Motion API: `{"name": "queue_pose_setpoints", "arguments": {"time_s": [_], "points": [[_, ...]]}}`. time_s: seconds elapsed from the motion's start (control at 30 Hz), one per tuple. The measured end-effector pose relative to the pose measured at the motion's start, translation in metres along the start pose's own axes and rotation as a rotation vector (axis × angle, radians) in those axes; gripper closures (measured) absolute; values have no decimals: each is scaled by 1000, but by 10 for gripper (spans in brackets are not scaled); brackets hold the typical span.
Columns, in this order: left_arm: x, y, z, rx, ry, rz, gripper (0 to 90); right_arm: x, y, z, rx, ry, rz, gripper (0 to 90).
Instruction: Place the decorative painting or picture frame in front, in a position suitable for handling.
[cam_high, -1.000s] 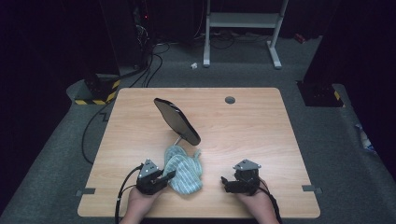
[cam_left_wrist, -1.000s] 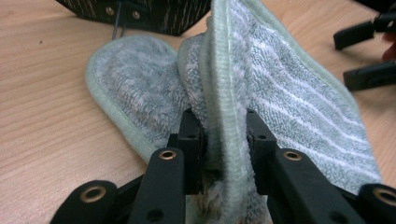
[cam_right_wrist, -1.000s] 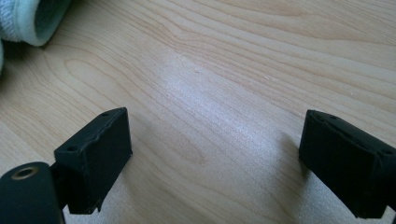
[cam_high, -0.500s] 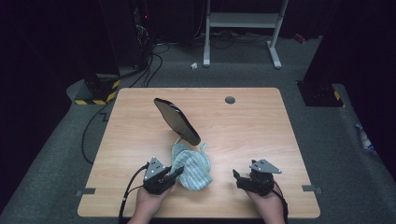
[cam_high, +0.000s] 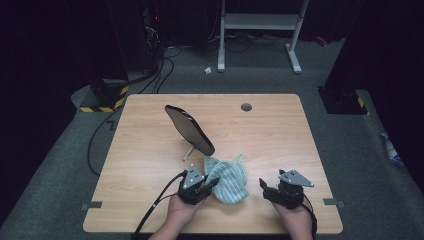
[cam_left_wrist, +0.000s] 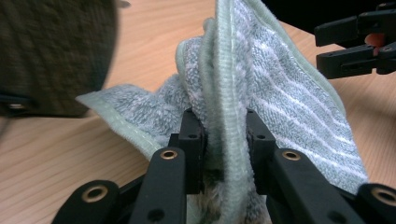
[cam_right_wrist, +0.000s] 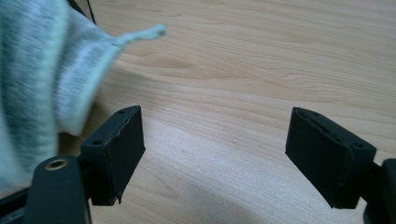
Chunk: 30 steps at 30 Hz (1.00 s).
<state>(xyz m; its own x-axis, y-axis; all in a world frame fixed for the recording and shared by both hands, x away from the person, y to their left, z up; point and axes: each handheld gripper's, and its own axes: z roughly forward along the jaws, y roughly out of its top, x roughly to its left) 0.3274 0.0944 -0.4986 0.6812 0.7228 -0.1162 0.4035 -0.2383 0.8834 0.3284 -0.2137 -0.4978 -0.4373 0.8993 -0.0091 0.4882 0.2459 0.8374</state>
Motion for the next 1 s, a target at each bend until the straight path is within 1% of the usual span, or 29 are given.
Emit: {"name": "queue_pose_setpoints", "arguments": {"time_s": [0.17,0.2,0.23,0.27,0.3,0.37,0.43,0.5,0.53,0.6,0.63,0.67,0.7,0.73,0.8,0.87,0.93,1.0], "points": [[-3,-5,19,34,-13,-22,732,3,-1,2,11,12,-7,209],[-3,-6,21,44,-10,-16,728,3,-1,3,10,14,-7,212],[-4,-8,25,64,-2,-10,709,5,0,3,8,23,-9,217],[-4,-8,25,64,-2,-10,685,5,0,3,8,23,-9,217],[-4,-9,25,77,2,-8,685,5,0,3,9,26,-11,217],[-2,-9,25,95,17,-1,577,6,0,3,8,35,-7,218],[0,-8,20,99,13,-8,455,7,0,3,-2,60,1,214],[1,-6,12,101,5,1,382,9,1,2,-9,71,1,213],[2,-6,7,99,10,8,352,10,1,3,-10,76,-3,213],[4,-8,-4,89,20,7,328,13,3,5,-5,93,-8,212],[7,-11,-13,81,24,-5,324,15,4,6,-3,100,-13,211],[8,-12,-18,72,25,-10,309,19,5,7,-4,116,-26,210],[9,-13,-22,69,30,-4,309,21,7,7,-4,124,-37,210],[10,-15,-26,67,43,7,313,24,8,7,-6,132,-39,210],[14,-18,-36,74,83,36,318,29,11,6,-12,153,-49,211],[20,-22,-44,77,119,52,337,34,13,6,-18,170,-54,229],[31,-26,-53,92,160,52,336,41,15,7,-20,165,-78,250],[46,-32,-62,109,205,40,331,46,18,11,-11,191,-74,252]]}}
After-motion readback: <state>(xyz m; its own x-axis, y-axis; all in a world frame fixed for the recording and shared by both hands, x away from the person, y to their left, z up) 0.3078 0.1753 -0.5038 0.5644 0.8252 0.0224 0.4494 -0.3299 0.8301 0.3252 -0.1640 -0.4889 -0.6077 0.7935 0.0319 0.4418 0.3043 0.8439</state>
